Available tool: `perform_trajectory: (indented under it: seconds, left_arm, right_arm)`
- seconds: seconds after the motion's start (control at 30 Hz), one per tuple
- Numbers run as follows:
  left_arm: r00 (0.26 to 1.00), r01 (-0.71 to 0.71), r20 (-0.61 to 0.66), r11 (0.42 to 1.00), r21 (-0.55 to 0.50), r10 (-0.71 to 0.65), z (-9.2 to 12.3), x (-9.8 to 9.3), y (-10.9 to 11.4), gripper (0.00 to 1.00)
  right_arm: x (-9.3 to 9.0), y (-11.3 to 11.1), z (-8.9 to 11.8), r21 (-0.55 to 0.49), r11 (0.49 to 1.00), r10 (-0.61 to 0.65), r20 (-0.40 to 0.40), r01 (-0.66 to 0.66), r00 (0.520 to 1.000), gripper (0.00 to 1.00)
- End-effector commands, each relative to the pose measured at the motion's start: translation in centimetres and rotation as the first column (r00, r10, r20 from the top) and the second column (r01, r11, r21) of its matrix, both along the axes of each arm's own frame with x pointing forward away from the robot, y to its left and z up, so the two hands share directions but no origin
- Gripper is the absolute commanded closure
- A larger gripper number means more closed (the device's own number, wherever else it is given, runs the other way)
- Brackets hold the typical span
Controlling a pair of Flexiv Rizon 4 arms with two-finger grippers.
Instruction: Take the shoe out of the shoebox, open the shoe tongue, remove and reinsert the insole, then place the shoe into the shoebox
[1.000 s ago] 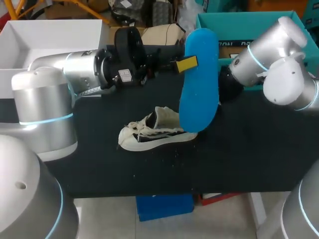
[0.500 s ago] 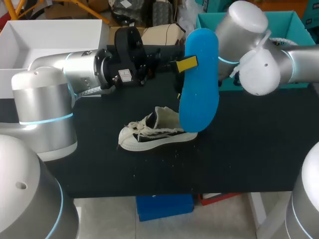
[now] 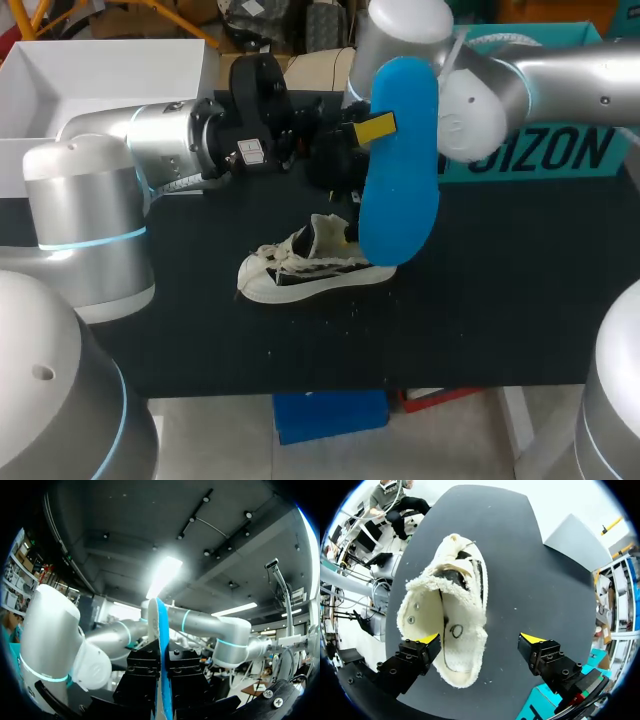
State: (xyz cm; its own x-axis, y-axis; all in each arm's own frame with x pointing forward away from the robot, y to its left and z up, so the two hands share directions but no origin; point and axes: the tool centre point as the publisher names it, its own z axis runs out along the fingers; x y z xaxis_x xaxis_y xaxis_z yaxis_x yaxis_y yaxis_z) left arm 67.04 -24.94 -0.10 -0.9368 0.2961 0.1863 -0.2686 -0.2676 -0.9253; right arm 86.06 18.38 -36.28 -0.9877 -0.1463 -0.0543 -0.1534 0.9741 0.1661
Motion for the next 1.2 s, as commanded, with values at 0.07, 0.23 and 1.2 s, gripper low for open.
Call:
perform_trajectory:
  seconds: [0.07,0.23,1.2]
  left_arm:
    - [1.0,0.001,0.001,1.0,-0.001,-0.001,-0.1,0.0,0.0,1.0]
    - [1.0,0.001,0.001,1.0,-0.001,-0.001,-0.1,0.0,0.0,1.0]
    - [1.0,0.001,0.001,1.0,-0.001,-0.001,-0.1,0.0,0.0,1.0]
  right_arm:
    - [0.1,1.3,-1.2,-0.11,0.994,-0.006,-0.001,0.006,1.0,0.0]
    - [0.0,1.8,-1.9,-0.099,0.995,-0.008,-0.022,0.006,1.0,0.0]
    - [-0.3,2.7,-4.1,-0.037,0.999,0.027,-0.074,-0.03,0.997,1.0]
